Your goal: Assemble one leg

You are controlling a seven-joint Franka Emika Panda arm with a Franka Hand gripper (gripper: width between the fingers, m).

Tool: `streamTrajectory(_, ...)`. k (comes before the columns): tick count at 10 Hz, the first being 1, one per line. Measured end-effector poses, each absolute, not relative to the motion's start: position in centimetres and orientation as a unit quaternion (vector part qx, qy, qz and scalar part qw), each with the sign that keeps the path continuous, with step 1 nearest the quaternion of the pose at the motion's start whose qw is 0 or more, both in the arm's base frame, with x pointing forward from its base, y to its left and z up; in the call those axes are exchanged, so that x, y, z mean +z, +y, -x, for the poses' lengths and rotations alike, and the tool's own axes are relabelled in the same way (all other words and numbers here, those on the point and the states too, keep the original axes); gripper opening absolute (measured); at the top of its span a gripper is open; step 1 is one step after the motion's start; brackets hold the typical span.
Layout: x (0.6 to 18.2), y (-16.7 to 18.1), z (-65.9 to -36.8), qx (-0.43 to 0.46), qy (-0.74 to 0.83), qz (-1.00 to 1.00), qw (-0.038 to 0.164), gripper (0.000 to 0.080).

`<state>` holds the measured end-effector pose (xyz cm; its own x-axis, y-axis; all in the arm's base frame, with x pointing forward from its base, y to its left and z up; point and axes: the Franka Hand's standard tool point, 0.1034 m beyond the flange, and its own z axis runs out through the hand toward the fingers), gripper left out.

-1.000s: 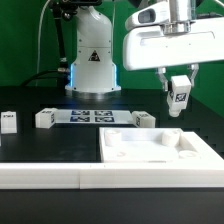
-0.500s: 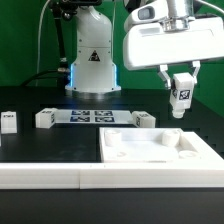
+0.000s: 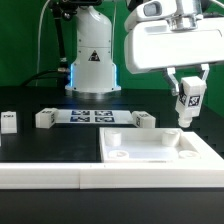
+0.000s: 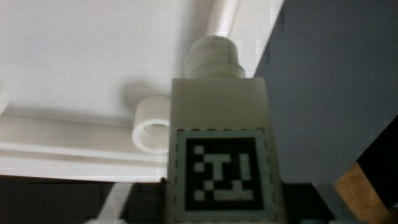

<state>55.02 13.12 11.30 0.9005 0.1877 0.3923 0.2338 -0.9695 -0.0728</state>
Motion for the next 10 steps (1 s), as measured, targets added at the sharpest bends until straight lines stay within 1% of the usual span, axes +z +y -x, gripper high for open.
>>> streamTrajectory(3, 11.2, 13.0, -55.1, -0.198, -0.113, 0.972, 0.057, 0.0291)
streamTrajectory(4, 11.1, 12.3, -55.7, -0.214, -0.127, 0.967, 0.052, 0.0291)
streamTrajectory(5, 11.1, 12.1, -56.6, -0.219, -0.126, 0.966, 0.052, 0.0291)
streamTrajectory(6, 11.5, 12.0, -57.8, -0.244, -0.129, 0.960, 0.049, 0.0291)
streamTrajectory(7, 11.5, 11.6, -58.8, -0.285, -0.129, 0.949, 0.044, 0.0291)
streamTrajectory(8, 11.0, 11.8, -59.2, -0.264, -0.130, 0.954, 0.048, 0.0291)
streamTrajectory(9, 11.5, 11.8, -60.4, -0.267, -0.134, 0.953, 0.048, 0.0291)
streamTrajectory(10, 11.2, 11.7, -60.7, -0.268, -0.137, 0.953, 0.047, 0.0291)
